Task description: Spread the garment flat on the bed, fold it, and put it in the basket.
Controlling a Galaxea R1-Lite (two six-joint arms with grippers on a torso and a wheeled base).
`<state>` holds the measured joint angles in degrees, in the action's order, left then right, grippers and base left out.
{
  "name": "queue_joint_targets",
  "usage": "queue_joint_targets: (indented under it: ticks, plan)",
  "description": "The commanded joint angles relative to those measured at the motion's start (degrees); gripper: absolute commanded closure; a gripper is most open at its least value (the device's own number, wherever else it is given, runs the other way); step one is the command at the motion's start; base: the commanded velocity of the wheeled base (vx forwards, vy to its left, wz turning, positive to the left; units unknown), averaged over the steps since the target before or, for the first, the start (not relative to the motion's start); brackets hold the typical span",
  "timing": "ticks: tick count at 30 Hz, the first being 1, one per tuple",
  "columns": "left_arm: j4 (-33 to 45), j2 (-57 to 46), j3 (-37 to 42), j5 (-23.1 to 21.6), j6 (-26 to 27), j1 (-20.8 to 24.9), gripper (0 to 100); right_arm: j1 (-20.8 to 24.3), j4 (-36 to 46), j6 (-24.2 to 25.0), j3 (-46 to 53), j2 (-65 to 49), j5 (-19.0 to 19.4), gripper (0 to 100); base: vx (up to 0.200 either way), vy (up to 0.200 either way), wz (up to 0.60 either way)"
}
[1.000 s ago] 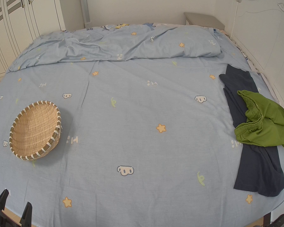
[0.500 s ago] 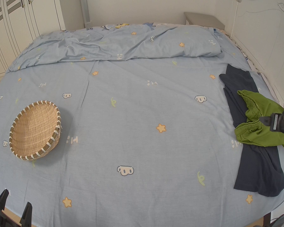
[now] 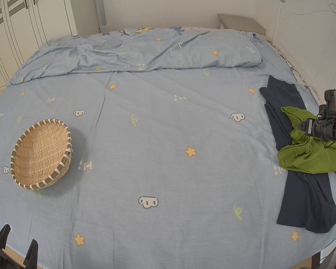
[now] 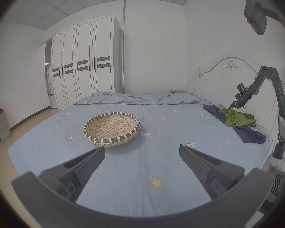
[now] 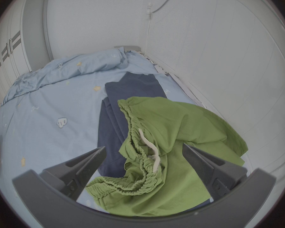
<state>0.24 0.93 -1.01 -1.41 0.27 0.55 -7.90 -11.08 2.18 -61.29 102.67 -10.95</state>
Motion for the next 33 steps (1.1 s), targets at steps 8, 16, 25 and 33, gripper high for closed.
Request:
queue_joint_targets:
  ticks: [8,16,25,33]
  plan:
    - [0.0,-0.9,0.8,0.0,0.0,0.0,0,-0.9,-0.3,0.4,-1.0,6.1,0.0,0,0.0,0.0,0.0]
    - [0.0,-0.9,0.8,0.0,0.0,0.0,0,-0.8,-0.3,0.5,-1.2,6.6,0.0,0,0.0,0.0,0.0]
    - [0.0,-0.9,0.8,0.0,0.0,0.0,0,-0.6,-0.3,1.9,-2.6,7.5,0.4,100,0.0,0.0,0.0]
    - [0.0,-0.9,0.8,0.0,0.0,0.0,0,0.0,1.1,3.5,-3.8,6.5,0.7,100,0.0,0.0,0.0]
